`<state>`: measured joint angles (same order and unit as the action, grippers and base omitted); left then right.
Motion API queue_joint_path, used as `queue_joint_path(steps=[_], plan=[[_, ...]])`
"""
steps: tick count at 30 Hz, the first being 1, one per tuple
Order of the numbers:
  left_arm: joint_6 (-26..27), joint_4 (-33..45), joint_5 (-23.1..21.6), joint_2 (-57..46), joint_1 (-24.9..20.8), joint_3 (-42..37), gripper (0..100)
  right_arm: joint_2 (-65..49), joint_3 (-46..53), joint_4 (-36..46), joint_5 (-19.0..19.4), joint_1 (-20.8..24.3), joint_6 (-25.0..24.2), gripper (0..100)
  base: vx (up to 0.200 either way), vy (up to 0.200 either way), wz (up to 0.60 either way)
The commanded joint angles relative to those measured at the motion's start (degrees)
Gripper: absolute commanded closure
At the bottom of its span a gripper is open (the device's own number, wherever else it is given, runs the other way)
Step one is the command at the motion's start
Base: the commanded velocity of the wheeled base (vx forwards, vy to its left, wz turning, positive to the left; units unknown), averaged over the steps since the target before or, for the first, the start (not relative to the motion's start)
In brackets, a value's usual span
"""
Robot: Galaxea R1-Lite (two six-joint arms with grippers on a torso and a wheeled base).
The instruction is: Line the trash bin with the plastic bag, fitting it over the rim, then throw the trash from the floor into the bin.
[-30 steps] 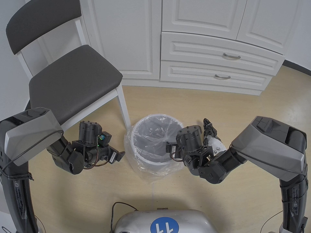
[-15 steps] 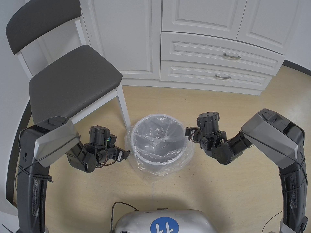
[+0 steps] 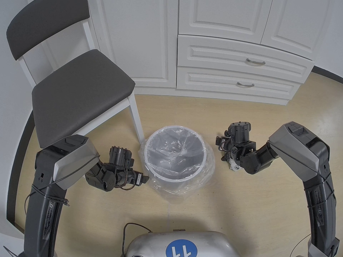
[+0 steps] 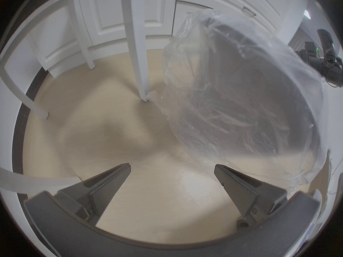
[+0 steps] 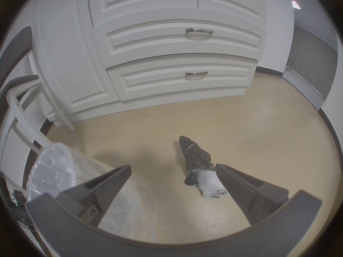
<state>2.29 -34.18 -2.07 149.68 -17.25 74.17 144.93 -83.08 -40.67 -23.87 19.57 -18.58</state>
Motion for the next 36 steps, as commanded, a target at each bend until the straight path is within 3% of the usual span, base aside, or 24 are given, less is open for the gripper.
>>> queue_joint_path(steps=[1, 6, 12, 15, 19, 23, 24, 25, 27, 31, 36], plan=[[-1.8, 2.5, 0.1, 0.5, -0.1, 2.5, 0, 0.7, -0.4, -0.1, 0.1, -0.7, 0.0, 0, 0.000, 0.000, 0.00], [-3.2, 2.6, -0.5, -0.1, 0.0, 1.0, 0, -0.4, -0.9, -0.1, 0.1, -0.9, -0.1, 0, 0.000, 0.000, 0.00], [-2.4, 1.7, -2.7, -5.9, 0.3, -6.9, 0, -10.0, 4.2, 0.2, -0.1, -0.1, 0.8, 0, 0.000, 0.000, 0.00], [-2.1, 1.6, -2.6, -8.5, 0.3, -9.5, 0, -12.7, 7.6, -0.2, -0.1, -0.1, 2.8, 0, 0.000, 0.000, 0.00], [0.0, 0.2, -2.5, -15.8, 0.7, -19.5, 0, -23.4, 20.5, -5.0, -0.1, 0.4, 10.9, 0, 0.000, 0.000, 0.00], [-0.3, -7.1, -3.0, -25.9, 0.2, -34.6, 0, -34.3, 34.0, -16.3, -0.1, 3.1, 23.1, 0, 0.000, 0.000, 0.00], [-0.3, -7.1, -3.0, -25.9, 0.2, -34.6, 0, -34.3, 34.0, -16.3, -0.1, 3.1, 23.1, 0, 0.000, 0.000, 0.00], [-0.4, -12.7, -3.1, -31.5, -0.1, -43.0, 0, -38.3, 39.6, -20.8, -0.1, 3.8, 28.4, 0, 0.000, 0.000, 0.00], [-0.4, -19.2, -3.1, -36.3, -0.2, -50.9, 0, -41.3, 44.1, -25.3, -0.4, 4.1, 31.8, 0, 0.000, 0.000, 0.00], [-0.7, -30.8, -3.1, -41.5, -0.1, -62.7, 0, -45.0, 49.2, -31.1, 0.2, 3.1, 33.4, 0, 0.000, 0.000, 0.00], [-1.1, -42.3, -3.1, -44.1, 0.3, -72.5, 0, -46.4, 52.4, -32.8, 2.8, -1.1, 28.7, 0, 0.000, 0.000, 0.00]])
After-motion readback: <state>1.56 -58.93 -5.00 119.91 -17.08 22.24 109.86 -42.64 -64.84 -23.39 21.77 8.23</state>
